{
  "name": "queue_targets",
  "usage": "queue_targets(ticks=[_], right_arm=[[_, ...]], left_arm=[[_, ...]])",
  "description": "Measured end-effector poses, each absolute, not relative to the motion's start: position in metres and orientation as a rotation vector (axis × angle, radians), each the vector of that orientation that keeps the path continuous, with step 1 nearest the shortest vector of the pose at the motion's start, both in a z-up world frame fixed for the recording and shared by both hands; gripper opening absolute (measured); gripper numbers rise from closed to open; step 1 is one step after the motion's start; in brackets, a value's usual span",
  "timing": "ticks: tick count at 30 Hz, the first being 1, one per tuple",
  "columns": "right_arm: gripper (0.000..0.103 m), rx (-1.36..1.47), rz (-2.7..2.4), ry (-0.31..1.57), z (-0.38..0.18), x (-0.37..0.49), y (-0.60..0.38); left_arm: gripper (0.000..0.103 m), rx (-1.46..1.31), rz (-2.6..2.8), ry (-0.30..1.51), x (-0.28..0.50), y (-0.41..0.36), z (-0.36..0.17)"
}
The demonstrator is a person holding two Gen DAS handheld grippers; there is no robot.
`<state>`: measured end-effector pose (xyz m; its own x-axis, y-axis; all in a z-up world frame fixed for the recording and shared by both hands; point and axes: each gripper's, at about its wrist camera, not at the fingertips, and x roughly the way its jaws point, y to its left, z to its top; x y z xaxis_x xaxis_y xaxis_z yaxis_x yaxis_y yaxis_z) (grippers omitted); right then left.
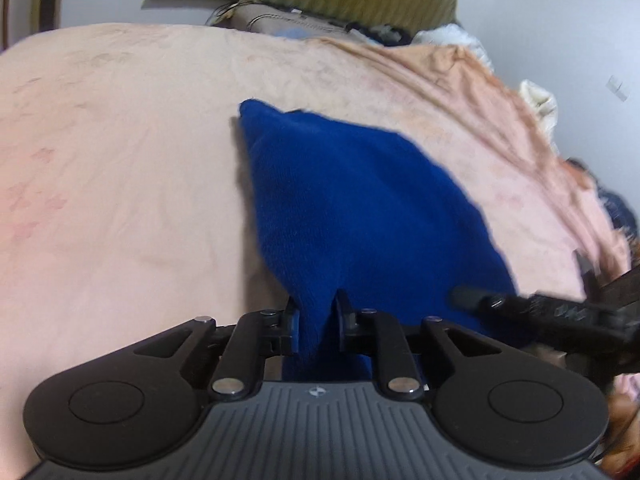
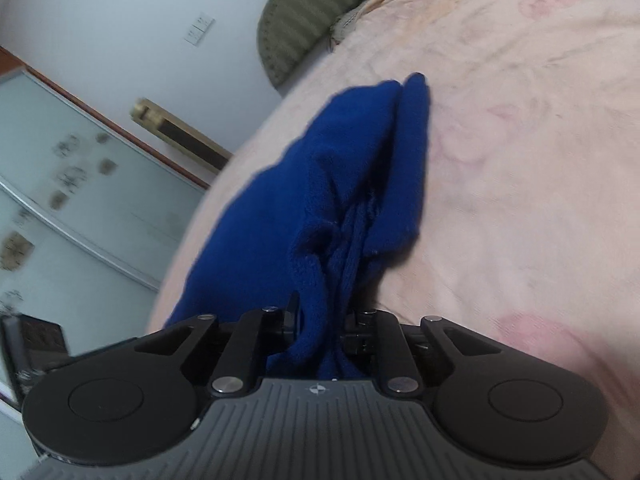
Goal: Fold small clothes
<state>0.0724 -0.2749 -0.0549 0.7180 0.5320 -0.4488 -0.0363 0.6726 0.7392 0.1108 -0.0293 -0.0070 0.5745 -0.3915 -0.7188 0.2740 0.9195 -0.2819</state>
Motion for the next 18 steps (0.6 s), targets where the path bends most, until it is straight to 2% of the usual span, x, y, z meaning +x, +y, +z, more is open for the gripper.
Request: queue_targets(ticks=[1,3,5,6,7,11,13,16,18], right_arm=[[0.028,0.760,0.333,0.699,-0.051,0.068,-0.275],[0.031,0.705,0.275,0.669,-0.039,0.058,-0.276],[0.032,0.596,0.172,0.609,-0.019,0.046,-0.274],[0.032,0.533,0.136,0.574,-0.009,0.040,-0.271],[0.032,0.491,0.124,0.546,-0.001,0.038,-0.267],[0.032,0.348,0.197,0.510,0.017,0.035,-0.239],[0.037,0.290,0.210,0.557,0.010,0.038,-0.223],[0.036,0.239,0.145,0.639,-0.011,0.043,-0.213],[0.036,0.239,0.111,0.630,-0.010,0.038,-0.213]], left_arm=[[0.020,-0.129,-0.384,0.867,0.107,-0.029,-0.004],[0.023,-0.080,-0.360,0.823,0.098,-0.029,0.005],[0.040,-0.001,-0.319,0.778,0.093,-0.036,0.012],[0.060,0.034,-0.294,0.763,0.091,-0.038,0.014],[0.074,0.063,-0.268,0.750,0.090,-0.043,0.013],[0.074,0.176,-0.227,0.743,0.083,-0.063,0.002],[0.074,0.202,-0.209,0.755,0.080,-0.067,-0.006],[0.074,0.201,-0.200,0.762,0.073,-0.065,-0.012],[0.074,0.197,-0.196,0.757,0.070,-0.064,-0.011]])
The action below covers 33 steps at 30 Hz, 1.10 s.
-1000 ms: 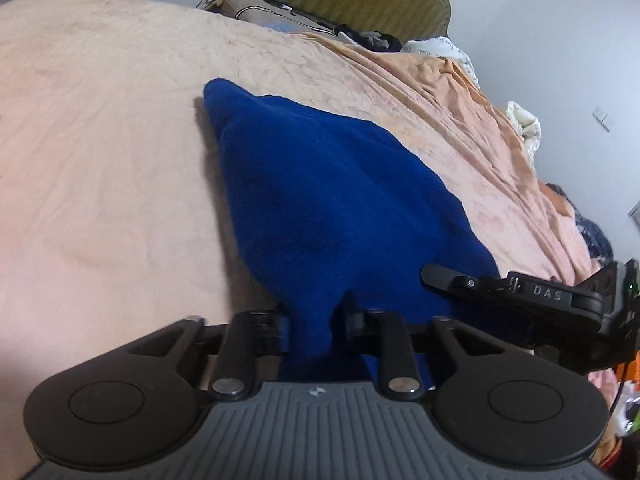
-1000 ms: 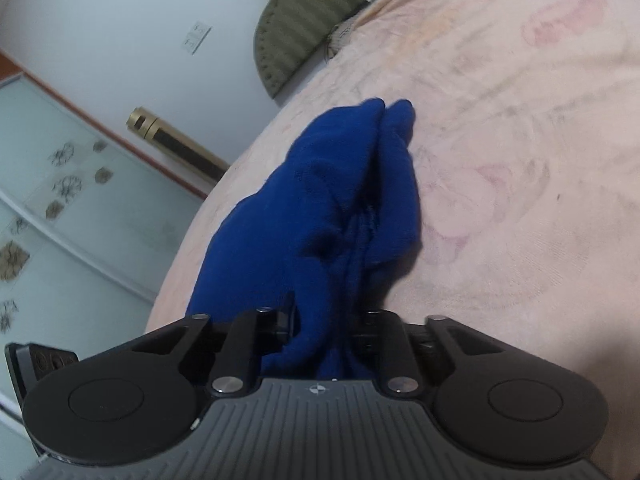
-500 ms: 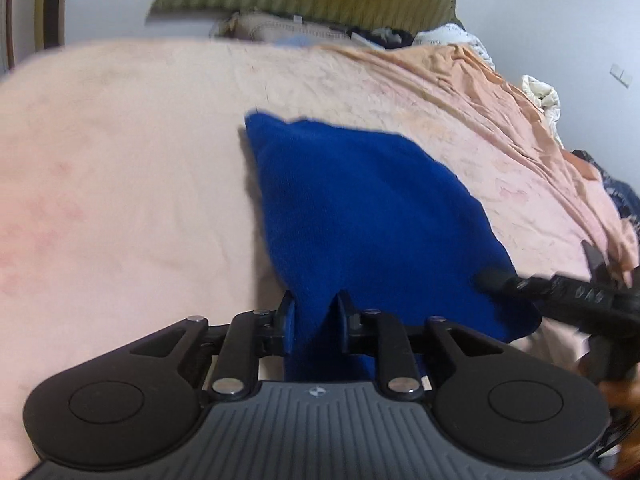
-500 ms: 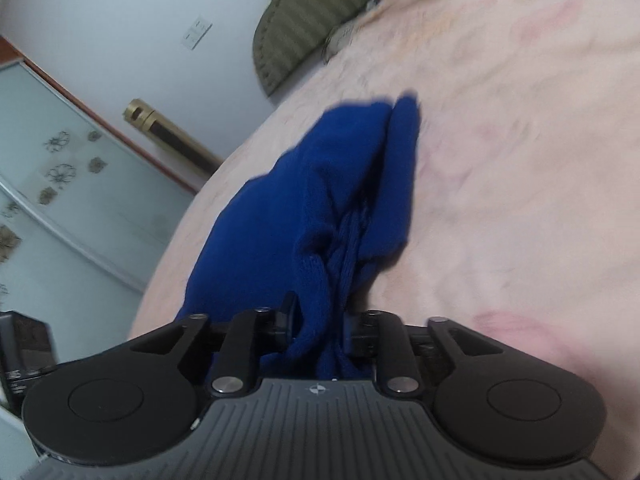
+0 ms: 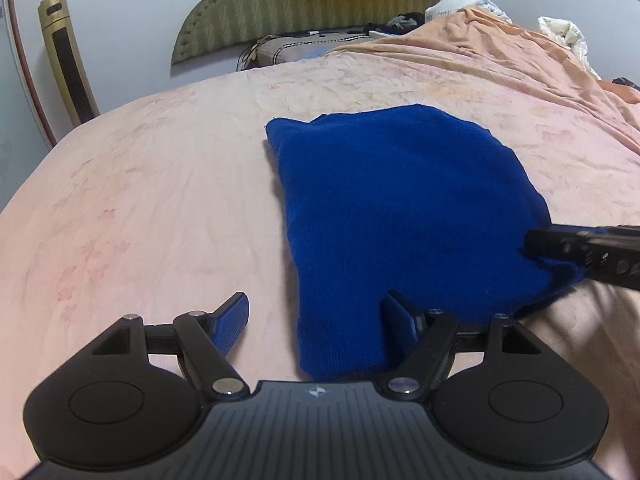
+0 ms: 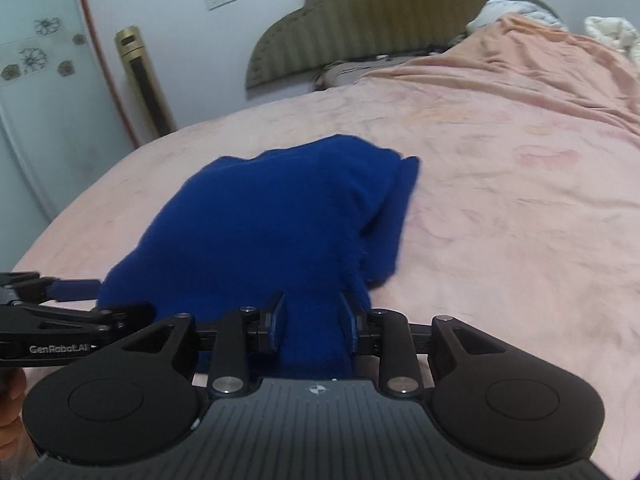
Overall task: Fold small clothes
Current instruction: 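Open both grippers and withdraw them from the folded sweater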
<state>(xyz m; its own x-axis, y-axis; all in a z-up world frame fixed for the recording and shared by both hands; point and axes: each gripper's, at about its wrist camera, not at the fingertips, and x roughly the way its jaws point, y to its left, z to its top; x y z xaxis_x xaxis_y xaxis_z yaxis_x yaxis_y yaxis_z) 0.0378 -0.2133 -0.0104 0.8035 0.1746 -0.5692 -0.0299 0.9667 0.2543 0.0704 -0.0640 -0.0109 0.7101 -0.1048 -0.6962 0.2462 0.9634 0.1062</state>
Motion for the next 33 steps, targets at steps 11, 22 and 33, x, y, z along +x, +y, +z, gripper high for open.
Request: queue_targets(ticks=[11,22,33], right_arm=[[0.047,0.098,0.118,0.629,-0.013,0.024,-0.185],[0.053,0.013,0.072,0.615,-0.018,0.019,-0.177],[0.066,0.002,0.025,0.608,-0.023,0.005,-0.175]], left_arm=[[0.075,0.217,-0.176,0.748,0.063,-0.071,-0.012],[0.082,0.189,-0.143,0.720,0.055,-0.066,-0.018],[0.083,0.159,-0.139,0.634,0.031,-0.056,-0.027]])
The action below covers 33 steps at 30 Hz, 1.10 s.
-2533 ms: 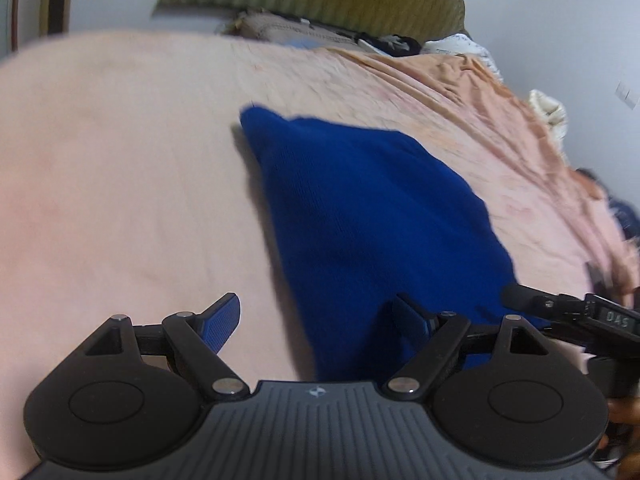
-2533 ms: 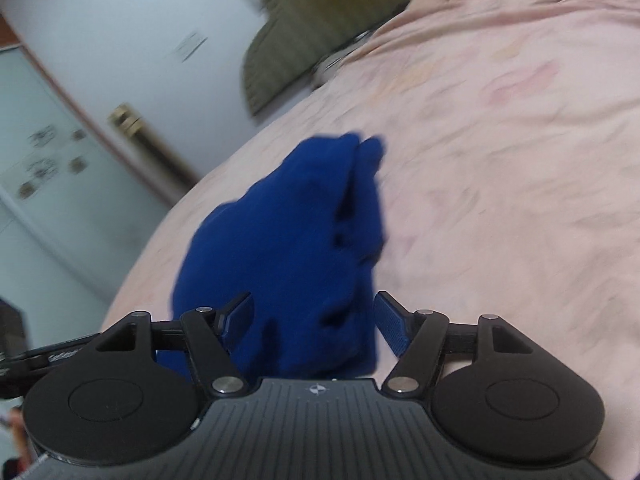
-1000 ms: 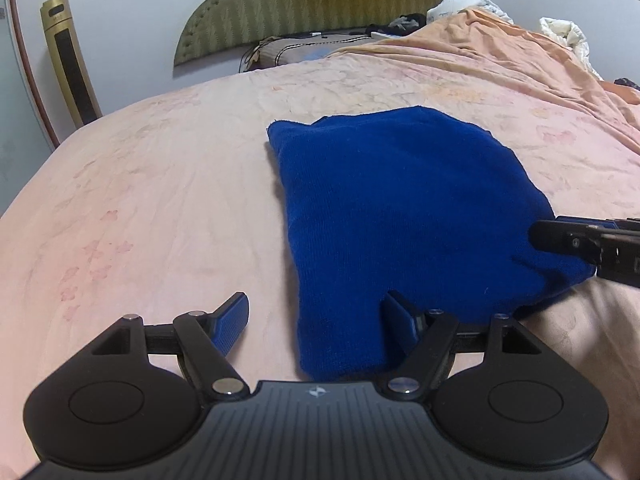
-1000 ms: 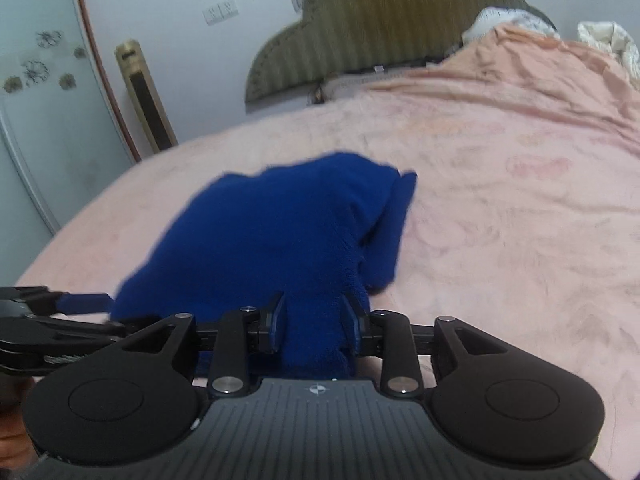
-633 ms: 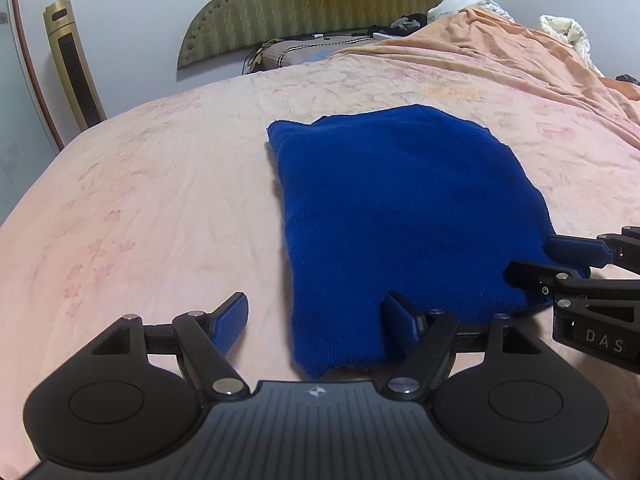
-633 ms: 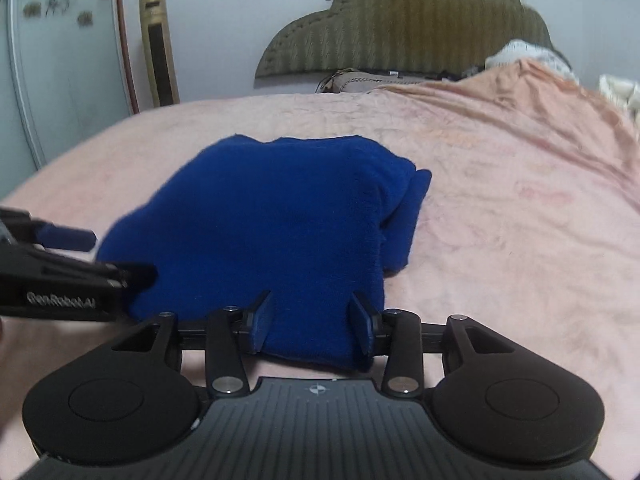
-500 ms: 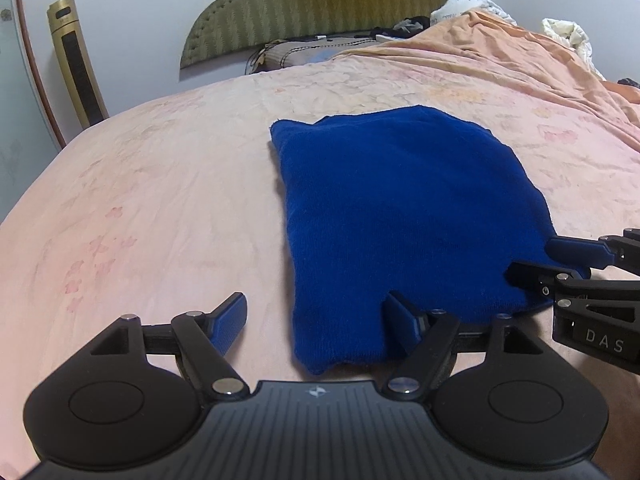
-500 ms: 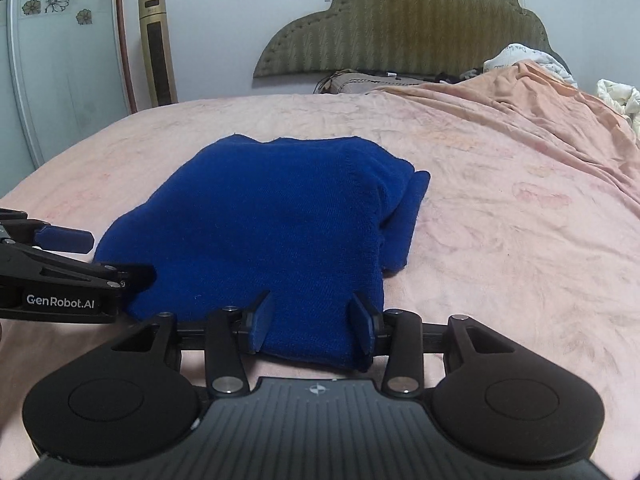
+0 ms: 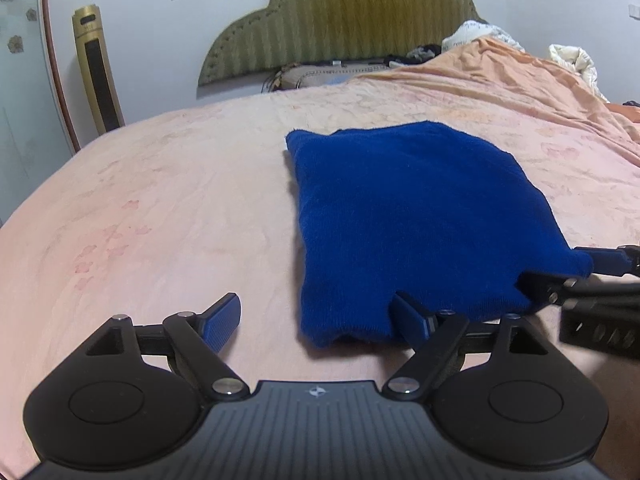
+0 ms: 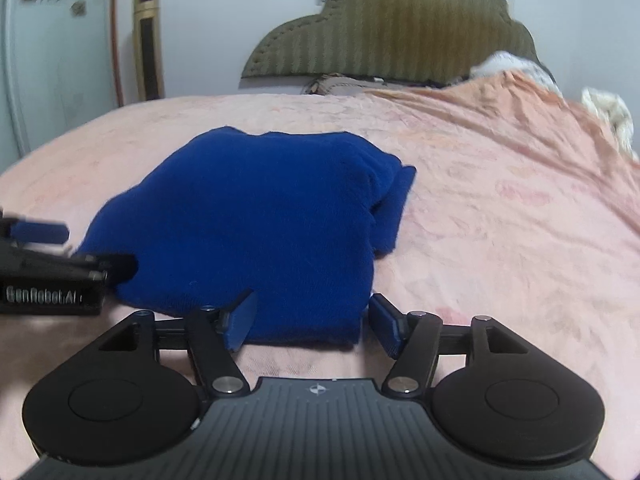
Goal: Fold small clothes
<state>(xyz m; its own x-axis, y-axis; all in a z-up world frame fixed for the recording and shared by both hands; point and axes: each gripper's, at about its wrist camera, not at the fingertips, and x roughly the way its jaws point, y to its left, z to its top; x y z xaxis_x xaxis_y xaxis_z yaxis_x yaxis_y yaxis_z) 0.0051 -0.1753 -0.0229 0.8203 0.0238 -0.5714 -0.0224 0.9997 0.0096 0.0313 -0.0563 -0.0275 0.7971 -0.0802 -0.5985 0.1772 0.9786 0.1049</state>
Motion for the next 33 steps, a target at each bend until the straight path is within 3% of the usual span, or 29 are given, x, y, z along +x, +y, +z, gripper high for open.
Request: queue_targets(ticks=[2,5,13,21,33], right_arm=[[0.067,0.051,0.008,0.596,-0.020,0.000,-0.179],[0.083,0.059,-0.027,0.580,-0.021,-0.006,-0.176],[0.099,0.082,-0.046,0.597,-0.023,-0.010,-0.168],[0.103,0.052,-0.061,0.597,-0.030,-0.010,-0.162],[0.103,0.154,-0.033,0.571,-0.031,-0.013,-0.174]], left_arm=[[0.083,0.155,-0.145,0.623,0.028,-0.054,-0.028],[0.083,0.146,-0.161,0.641,0.026,-0.052,-0.030],[0.086,0.118,-0.152,0.679,0.019,-0.046,-0.038],[0.094,0.119,-0.130,0.670,0.017,-0.044,-0.042],[0.095,0.116,-0.125,0.665,0.017,-0.043,-0.043]])
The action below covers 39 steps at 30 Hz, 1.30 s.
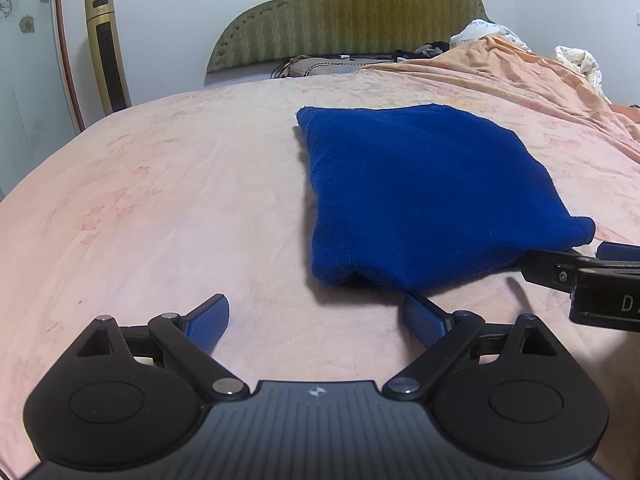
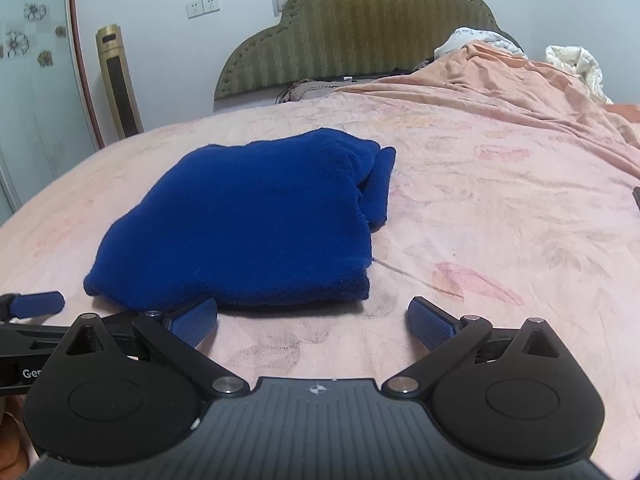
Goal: Fold small clothes
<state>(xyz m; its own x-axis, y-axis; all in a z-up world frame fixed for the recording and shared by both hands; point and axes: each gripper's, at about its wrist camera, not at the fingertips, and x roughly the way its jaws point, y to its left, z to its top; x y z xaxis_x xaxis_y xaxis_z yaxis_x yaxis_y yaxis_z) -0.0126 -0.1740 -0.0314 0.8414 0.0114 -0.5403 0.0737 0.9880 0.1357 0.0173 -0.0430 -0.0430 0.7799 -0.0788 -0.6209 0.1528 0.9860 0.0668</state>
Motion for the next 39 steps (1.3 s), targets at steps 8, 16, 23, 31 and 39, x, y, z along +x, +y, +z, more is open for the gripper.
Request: queue_targets(ticks=[8,16,23,31,39], right_arm=[[0.103,0.180,-0.032,0.549,-0.032,-0.018,-0.176],[0.103,0.189,-0.030,0.537,-0.032,-0.020,-0.177],[0.103,0.153,-0.049,0.529,-0.032,-0.023,-0.171],[0.103,0.078,-0.020,0.554,-0.035,-0.023,-0.160],[0.103,0.152,0.009,0.545,-0.035,-0.025,-0.171]], left_arm=[[0.098,0.126,-0.082,0.657,0.014,-0.044,-0.043],[0.098,0.212,-0.038,0.616,0.004,-0.057,-0.044],[0.101,0.091,-0.068,0.662,0.010,-0.038,-0.045],[0.101,0.089,-0.065,0.663,0.008,-0.038,-0.045],[0.102,0.091,-0.064,0.663,0.008,-0.038,-0.045]])
